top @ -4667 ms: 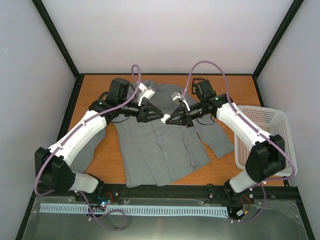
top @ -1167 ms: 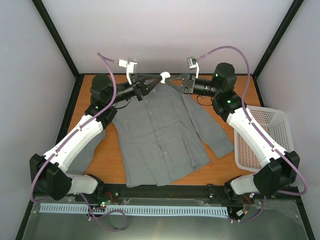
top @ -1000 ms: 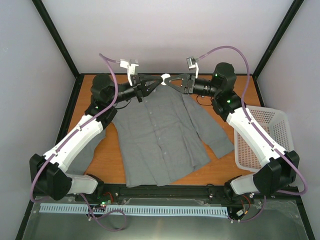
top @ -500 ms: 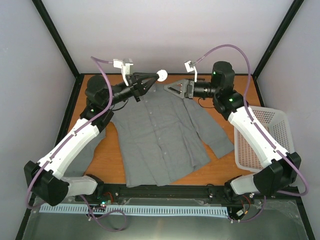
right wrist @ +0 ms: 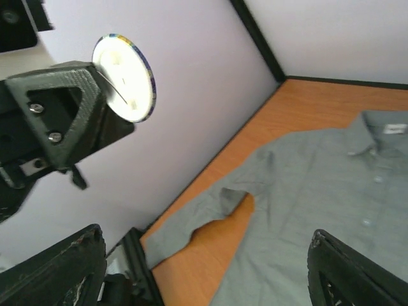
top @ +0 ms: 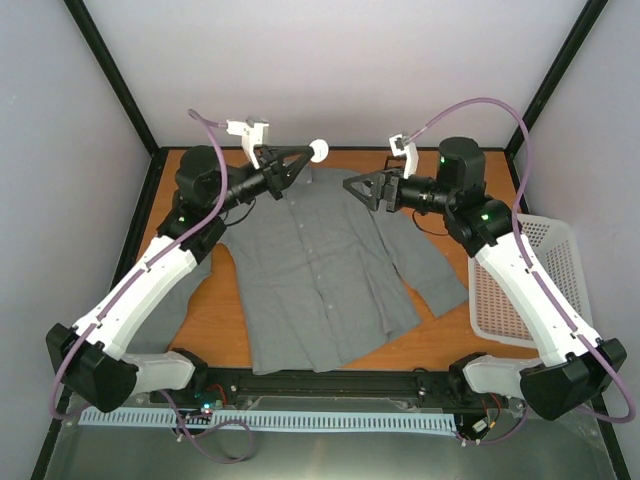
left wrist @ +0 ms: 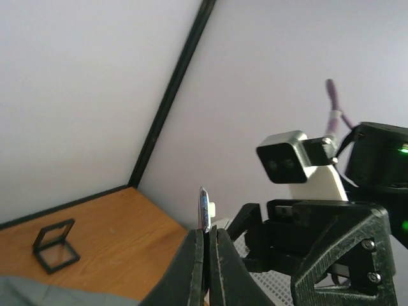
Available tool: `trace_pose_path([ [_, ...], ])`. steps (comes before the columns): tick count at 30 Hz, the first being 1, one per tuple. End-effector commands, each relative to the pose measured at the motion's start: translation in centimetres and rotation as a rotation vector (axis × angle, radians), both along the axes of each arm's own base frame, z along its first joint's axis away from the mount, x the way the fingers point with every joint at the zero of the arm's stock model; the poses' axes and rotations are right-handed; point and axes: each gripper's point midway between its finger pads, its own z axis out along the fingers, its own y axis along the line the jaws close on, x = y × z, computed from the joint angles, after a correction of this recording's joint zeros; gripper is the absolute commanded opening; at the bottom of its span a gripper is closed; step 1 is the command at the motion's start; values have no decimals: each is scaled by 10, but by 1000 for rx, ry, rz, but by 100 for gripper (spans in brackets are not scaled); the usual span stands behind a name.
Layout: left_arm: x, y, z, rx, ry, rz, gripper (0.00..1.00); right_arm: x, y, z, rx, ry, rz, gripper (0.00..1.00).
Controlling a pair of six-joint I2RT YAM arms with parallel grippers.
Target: Pin the brooch onto the clothing
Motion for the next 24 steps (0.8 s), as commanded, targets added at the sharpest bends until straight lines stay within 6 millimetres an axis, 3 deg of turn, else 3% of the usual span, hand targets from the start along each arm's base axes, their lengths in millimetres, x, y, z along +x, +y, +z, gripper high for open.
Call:
trace_pose_path([
  [1, 18, 12, -18, 37, 171, 116, 1, 22, -17, -25, -105, 30, -150, 84],
  [4, 24, 23, -35, 25, 259, 132, 1, 18, -15, -41, -119, 84, -126, 84],
  [8, 12, 19, -46, 3, 291, -56, 1, 2, -5, -45, -71, 102, -26, 80],
  [16, -20, -3, -29, 52, 165, -348, 1, -12, 7, -2, 49, -19, 102, 61],
  [20, -34, -1, -26, 54, 124, -397, 1, -17, 16, 19, 135, -45, 193, 45],
  [24, -45, 1, -23, 55, 84, -414, 1, -18, 22, 25, 179, -31, 248, 43],
])
